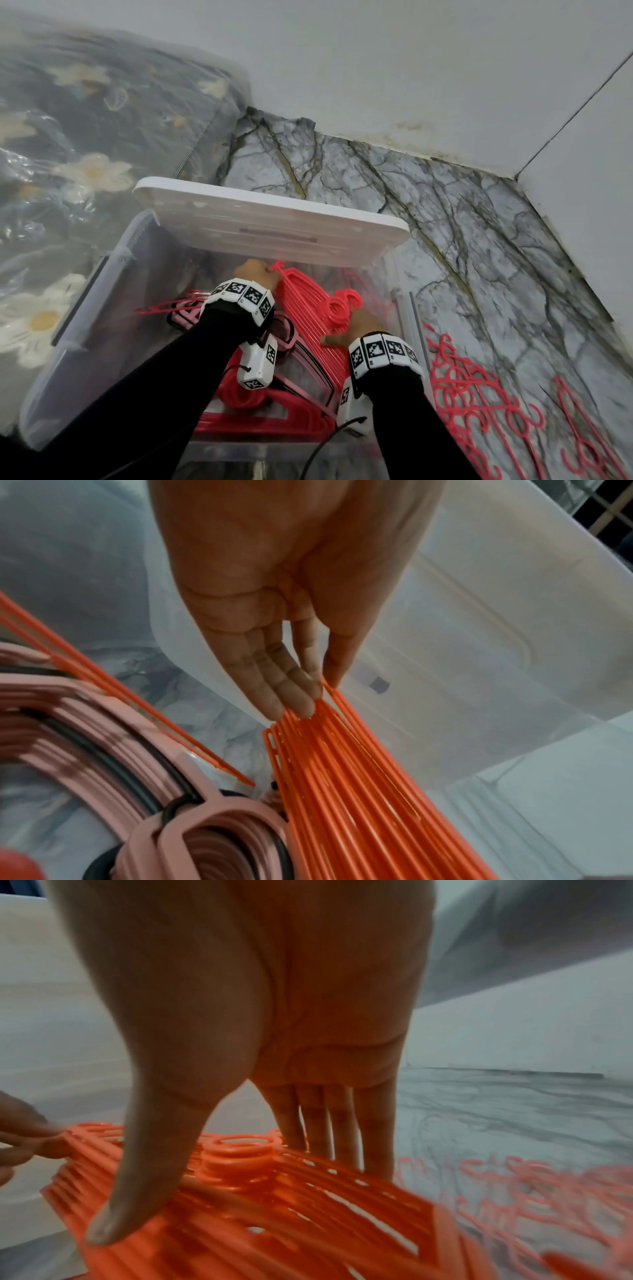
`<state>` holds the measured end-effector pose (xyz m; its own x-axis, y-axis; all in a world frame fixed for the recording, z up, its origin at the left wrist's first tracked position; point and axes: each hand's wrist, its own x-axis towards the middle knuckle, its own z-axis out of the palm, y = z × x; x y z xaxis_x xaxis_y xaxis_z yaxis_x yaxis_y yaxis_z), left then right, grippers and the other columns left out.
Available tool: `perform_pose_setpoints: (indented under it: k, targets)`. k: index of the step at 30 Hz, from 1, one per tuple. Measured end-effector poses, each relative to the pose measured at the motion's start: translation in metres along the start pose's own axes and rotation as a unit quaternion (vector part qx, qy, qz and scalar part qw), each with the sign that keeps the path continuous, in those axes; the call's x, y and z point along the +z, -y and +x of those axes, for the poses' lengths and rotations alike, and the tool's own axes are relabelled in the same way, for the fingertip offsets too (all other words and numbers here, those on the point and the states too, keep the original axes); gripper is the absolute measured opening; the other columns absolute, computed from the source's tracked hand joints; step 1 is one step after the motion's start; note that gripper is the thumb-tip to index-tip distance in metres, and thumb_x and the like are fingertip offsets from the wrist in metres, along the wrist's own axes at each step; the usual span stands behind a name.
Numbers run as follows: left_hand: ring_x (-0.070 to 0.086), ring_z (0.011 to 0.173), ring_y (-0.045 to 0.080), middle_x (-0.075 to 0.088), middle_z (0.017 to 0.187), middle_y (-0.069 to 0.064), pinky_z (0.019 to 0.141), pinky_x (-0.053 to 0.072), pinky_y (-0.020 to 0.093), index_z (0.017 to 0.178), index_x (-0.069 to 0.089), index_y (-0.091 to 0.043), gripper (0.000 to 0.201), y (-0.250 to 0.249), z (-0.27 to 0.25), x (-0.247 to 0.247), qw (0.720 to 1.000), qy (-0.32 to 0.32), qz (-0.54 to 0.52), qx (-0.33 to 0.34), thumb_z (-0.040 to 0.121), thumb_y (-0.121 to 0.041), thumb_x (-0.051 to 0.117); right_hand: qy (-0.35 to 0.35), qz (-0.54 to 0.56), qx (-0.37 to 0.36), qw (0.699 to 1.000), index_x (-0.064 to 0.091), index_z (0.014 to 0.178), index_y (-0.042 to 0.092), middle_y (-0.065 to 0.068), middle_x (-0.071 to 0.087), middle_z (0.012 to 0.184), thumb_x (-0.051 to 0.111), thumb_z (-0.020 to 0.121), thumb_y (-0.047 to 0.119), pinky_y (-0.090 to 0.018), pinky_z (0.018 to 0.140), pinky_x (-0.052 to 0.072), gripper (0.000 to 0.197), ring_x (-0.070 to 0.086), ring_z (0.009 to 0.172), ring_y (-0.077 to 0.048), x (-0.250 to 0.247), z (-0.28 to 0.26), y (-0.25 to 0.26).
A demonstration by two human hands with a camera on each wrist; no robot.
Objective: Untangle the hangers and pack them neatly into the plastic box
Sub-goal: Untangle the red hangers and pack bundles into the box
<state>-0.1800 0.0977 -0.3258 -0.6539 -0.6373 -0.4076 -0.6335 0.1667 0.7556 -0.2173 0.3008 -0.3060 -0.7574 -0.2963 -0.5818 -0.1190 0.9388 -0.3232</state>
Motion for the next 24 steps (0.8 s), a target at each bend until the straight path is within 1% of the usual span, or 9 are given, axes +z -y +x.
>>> perform_pose_setpoints:
  k: [3,5,6,8,11,14,18,21,24]
  targets:
    - [0.063,0.093,0.030,0.067,0.111,0.019,0.081,0.047,0.029,0.109,0.066,0.003,0.035,-0.003,-0.001,-0.006,0.997,-0.024,0.033,-0.058,0.094,-0.026,0.055,0.017,0.007,0.002,1.000,0.065,0.078,0.031,0.017,0.066,0.079,0.084,0.057,0.053,-0.010,0.048,0.029,0.036,0.047,0.052,0.010,0.005,0.004,-0.001]
    - [0.058,0.113,0.032,0.059,0.127,0.019,0.095,0.045,0.031,0.125,0.057,0.002,0.037,-0.002,0.002,-0.005,0.995,0.012,-0.035,-0.092,0.099,-0.023,0.047,0.015,-0.016,0.007,1.000,0.063,0.080,0.031,0.017,0.060,0.073,0.086,0.053,0.052,-0.010,0.049,0.033,0.041,0.050,0.053,0.005,0.008,0.005,-0.002]
    - [0.053,0.121,0.031,0.054,0.133,0.018,0.101,0.041,0.032,0.131,0.053,-0.001,0.039,-0.002,0.002,-0.004,0.993,0.035,-0.069,-0.094,0.101,-0.023,0.042,0.016,-0.031,0.006,0.999,0.065,0.089,0.029,0.013,0.063,0.079,0.087,0.054,0.049,-0.011,0.055,0.039,0.046,0.056,0.060,-0.001,0.009,0.006,-0.002]
    - [0.049,0.126,0.031,0.050,0.139,0.017,0.101,0.040,0.031,0.137,0.047,-0.004,0.044,-0.003,0.002,0.003,0.980,0.092,-0.130,-0.120,0.104,-0.029,0.033,0.023,-0.064,0.009,0.998,0.065,0.108,0.019,0.001,0.067,0.106,0.087,0.060,0.038,-0.020,0.076,0.048,0.057,0.065,0.089,-0.015,0.010,0.010,0.000]
    - [0.052,0.123,0.035,0.051,0.137,0.020,0.099,0.047,0.039,0.135,0.046,-0.001,0.055,-0.006,-0.001,0.019,0.963,0.145,-0.198,-0.112,0.101,-0.042,0.034,0.028,-0.099,0.016,0.995,0.061,0.122,0.008,-0.010,0.062,0.125,0.078,0.076,0.027,-0.029,0.095,0.046,0.053,0.059,0.114,-0.025,0.005,0.013,0.006]
    - [0.053,0.123,0.034,0.052,0.134,0.022,0.104,0.043,0.043,0.132,0.049,0.001,0.063,-0.004,-0.002,0.026,0.971,0.151,-0.154,-0.100,0.098,-0.050,0.037,0.030,-0.099,0.016,0.995,0.060,0.121,0.005,-0.013,0.062,0.124,0.077,0.077,0.027,-0.029,0.092,0.046,0.052,0.059,0.113,-0.028,0.003,0.013,0.006]
    - [0.048,0.125,0.035,0.049,0.135,0.027,0.104,0.035,0.032,0.131,0.051,0.006,0.072,0.001,-0.002,0.024,0.990,0.115,-0.019,-0.076,0.099,-0.053,0.023,0.029,-0.071,0.023,0.997,0.060,0.115,0.008,-0.008,0.064,0.116,0.084,0.067,0.031,-0.021,0.075,0.043,0.058,0.062,0.102,-0.021,0.003,0.012,0.001]
    - [0.045,0.128,0.037,0.046,0.138,0.028,0.110,0.033,0.038,0.134,0.048,0.006,0.080,-0.007,-0.011,0.037,0.982,0.165,-0.033,-0.080,0.097,-0.059,0.019,0.032,-0.051,0.030,0.998,0.061,0.111,0.010,-0.005,0.066,0.111,0.086,0.062,0.036,-0.021,0.069,0.041,0.060,0.056,0.084,-0.015,0.004,0.014,0.001]
    - [0.046,0.127,0.039,0.048,0.135,0.030,0.112,0.031,0.038,0.133,0.048,0.008,0.090,-0.011,-0.013,0.055,0.974,0.198,-0.056,-0.094,0.092,-0.067,0.021,0.043,-0.032,0.031,0.998,0.061,0.113,0.010,-0.006,0.067,0.112,0.087,0.061,0.037,-0.024,0.072,0.045,0.064,0.063,0.090,-0.018,0.004,0.018,0.002]
